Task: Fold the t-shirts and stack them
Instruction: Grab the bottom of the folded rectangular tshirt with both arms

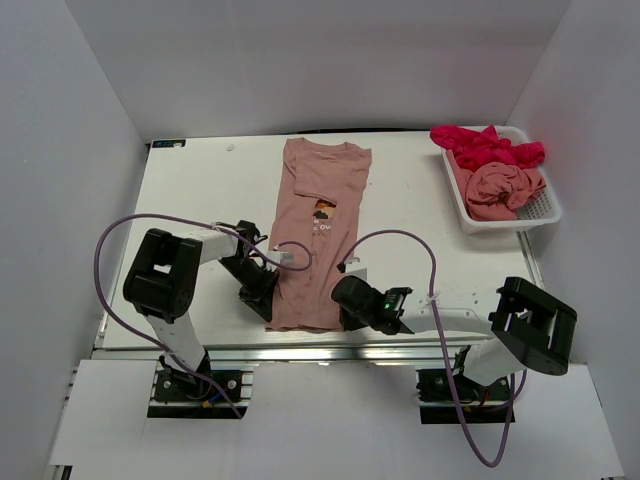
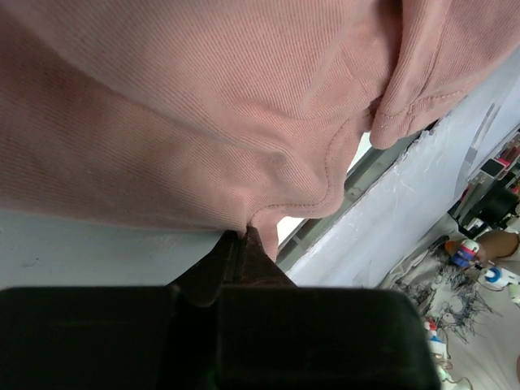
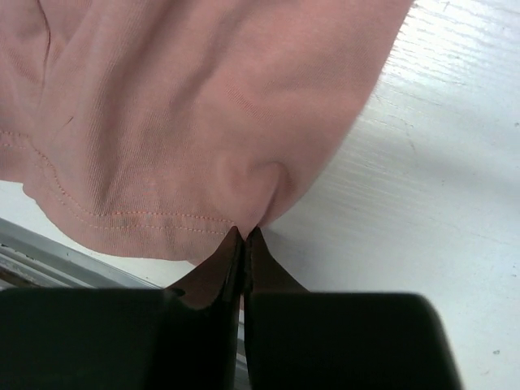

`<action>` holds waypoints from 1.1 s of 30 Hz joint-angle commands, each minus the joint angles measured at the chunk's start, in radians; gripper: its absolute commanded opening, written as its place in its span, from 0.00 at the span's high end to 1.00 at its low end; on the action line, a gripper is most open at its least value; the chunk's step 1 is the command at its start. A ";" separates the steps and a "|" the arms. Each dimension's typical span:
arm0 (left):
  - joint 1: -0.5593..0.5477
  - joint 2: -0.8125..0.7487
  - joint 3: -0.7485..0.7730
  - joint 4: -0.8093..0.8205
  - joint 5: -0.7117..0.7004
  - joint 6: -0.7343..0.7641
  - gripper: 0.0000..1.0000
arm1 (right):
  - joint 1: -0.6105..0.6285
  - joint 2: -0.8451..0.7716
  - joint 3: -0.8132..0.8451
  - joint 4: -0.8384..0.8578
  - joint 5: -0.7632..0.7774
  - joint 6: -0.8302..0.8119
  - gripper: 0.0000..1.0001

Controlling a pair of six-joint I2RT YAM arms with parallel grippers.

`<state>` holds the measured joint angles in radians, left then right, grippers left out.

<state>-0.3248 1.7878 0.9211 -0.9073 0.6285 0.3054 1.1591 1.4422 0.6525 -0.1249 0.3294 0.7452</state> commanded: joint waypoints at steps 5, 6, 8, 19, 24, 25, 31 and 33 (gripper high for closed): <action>-0.005 -0.071 0.009 0.042 -0.072 0.052 1.00 | 0.005 -0.058 -0.013 -0.039 0.063 0.008 1.00; -0.005 -0.079 0.013 0.038 -0.072 0.061 1.00 | 0.005 -0.071 -0.019 -0.053 0.086 0.008 1.00; -0.005 -0.105 0.018 0.025 -0.066 0.067 1.00 | 0.005 -0.109 -0.020 -0.067 0.123 0.006 1.00; -0.005 -0.251 0.151 -0.070 -0.052 0.051 1.00 | 0.005 -0.222 0.035 -0.153 0.246 -0.050 1.00; -0.003 -0.300 0.268 -0.084 -0.090 -0.021 1.00 | 0.005 -0.253 0.081 -0.153 0.287 -0.093 1.00; -0.005 -0.303 0.288 -0.087 -0.098 -0.026 1.00 | 0.005 -0.261 0.088 -0.159 0.295 -0.093 1.00; -0.003 -0.330 0.363 -0.050 -0.161 -0.115 1.00 | -0.002 -0.319 0.136 -0.162 0.391 -0.157 1.00; -0.003 -0.335 0.375 -0.007 -0.179 -0.149 1.00 | -0.012 -0.332 0.153 -0.154 0.401 -0.184 1.00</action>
<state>-0.3256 1.4971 1.2617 -0.9615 0.4923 0.2218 1.1576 1.1477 0.7467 -0.2829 0.6445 0.6182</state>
